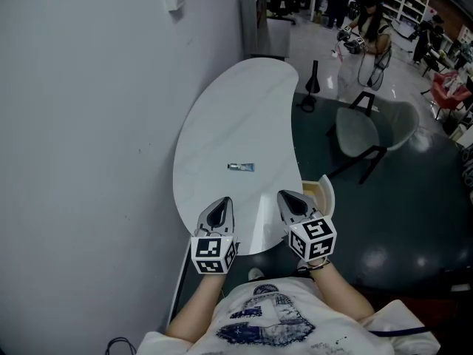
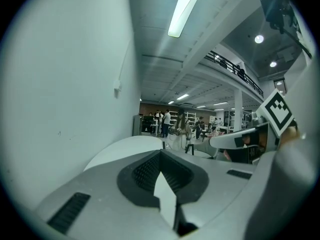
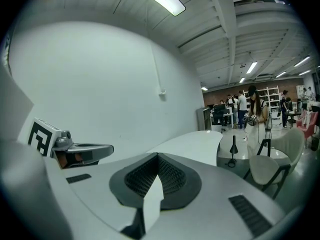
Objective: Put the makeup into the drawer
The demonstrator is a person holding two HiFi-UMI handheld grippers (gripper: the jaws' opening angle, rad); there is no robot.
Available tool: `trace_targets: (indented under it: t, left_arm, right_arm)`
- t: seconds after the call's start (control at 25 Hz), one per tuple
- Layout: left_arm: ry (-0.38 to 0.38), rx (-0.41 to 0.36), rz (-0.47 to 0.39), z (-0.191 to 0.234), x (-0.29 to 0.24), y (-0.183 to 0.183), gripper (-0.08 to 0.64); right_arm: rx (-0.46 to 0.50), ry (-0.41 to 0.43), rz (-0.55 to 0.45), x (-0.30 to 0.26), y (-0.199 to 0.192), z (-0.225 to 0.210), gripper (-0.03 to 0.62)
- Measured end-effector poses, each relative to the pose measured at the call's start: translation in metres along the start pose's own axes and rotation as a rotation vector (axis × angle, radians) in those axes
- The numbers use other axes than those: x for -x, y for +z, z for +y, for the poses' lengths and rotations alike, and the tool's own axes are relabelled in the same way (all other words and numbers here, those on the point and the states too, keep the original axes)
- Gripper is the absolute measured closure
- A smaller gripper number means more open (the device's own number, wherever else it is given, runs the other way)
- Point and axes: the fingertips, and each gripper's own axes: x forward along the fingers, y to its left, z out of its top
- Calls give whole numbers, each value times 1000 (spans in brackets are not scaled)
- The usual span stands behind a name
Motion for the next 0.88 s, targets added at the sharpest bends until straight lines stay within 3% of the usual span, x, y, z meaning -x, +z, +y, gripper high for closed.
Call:
trace_targets:
  t: [0.52,0.88]
  left_arm:
    - [15,49,26,10,0,-12,520]
    - [37,78,42,19,-23,-20,520]
  right_arm:
    - [26,-4,22,-4,2,3,572]
    - [21,40,60,-29,-3,-11,572]
